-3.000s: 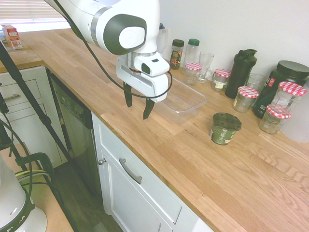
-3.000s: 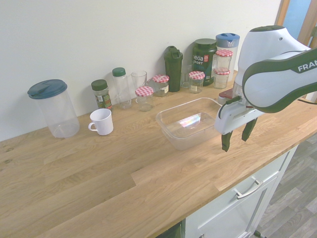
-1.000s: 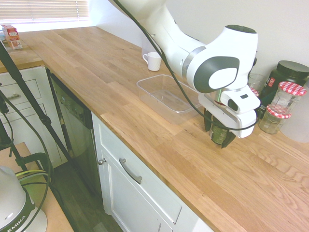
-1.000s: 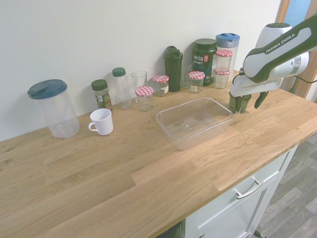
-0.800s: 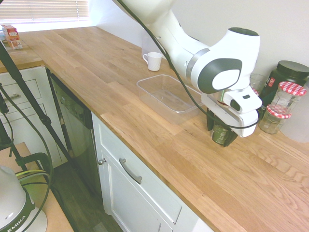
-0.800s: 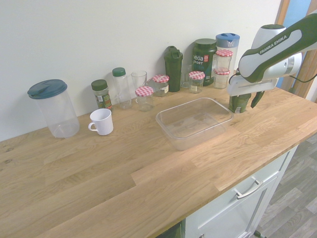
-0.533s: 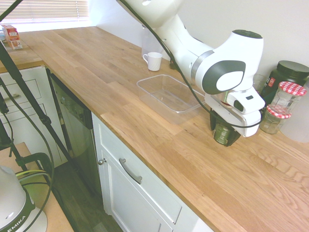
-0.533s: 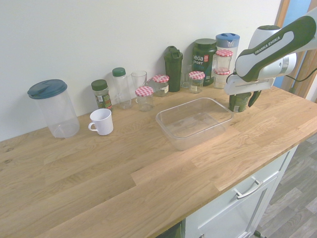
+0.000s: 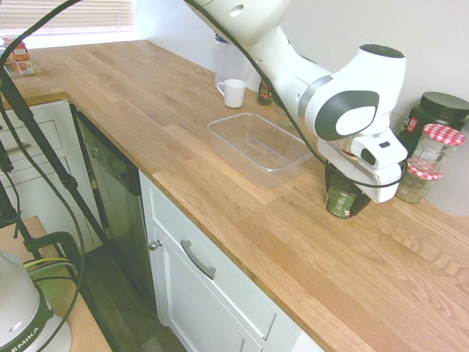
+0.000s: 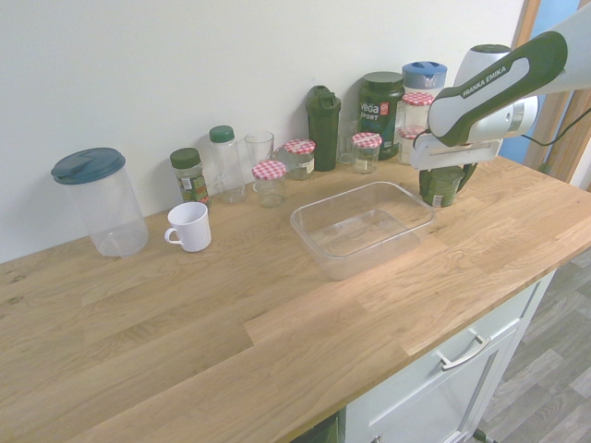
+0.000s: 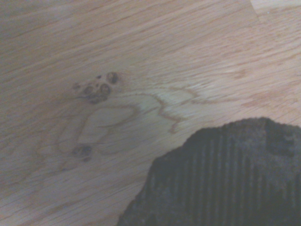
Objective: Put the cereal into the container
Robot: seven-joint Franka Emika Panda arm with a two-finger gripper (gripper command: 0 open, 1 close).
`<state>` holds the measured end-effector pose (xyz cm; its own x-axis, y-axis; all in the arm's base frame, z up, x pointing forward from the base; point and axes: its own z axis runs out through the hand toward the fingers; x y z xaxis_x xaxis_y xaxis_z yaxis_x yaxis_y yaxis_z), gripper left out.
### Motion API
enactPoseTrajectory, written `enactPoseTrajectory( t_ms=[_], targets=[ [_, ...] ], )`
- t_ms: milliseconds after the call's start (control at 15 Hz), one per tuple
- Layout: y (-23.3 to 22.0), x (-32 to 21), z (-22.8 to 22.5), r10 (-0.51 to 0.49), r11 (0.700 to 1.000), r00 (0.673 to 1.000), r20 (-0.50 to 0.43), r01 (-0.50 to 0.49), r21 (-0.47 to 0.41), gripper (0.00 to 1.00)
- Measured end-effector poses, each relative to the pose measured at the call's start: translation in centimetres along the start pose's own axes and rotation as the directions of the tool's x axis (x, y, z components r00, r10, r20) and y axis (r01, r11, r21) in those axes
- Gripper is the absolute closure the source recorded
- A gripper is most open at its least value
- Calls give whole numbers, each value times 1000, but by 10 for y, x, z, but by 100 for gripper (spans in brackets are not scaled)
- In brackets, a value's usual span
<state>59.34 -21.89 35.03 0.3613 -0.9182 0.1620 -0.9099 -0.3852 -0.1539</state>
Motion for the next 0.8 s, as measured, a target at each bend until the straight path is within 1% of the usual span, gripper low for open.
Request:
enactPoseTrajectory(
  t_ms=[267,400,467,600,733,800],
  targets=[
    [2,6,-4,8,1000,1000,-3,-8,-1,100],
    [-7,7,-20,3,1000,1000,-6,-3,12,100],
    [-17,5,-39,-8,1000,1000,-10,8,28,100],
    [-40,-17,-86,-42,997,999,-18,43,68,100],
    [-63,-56,-129,-84,992,996,-32,86,90,100],
    [-72,-81,-139,-109,989,993,-35,112,94,100]
  ],
)
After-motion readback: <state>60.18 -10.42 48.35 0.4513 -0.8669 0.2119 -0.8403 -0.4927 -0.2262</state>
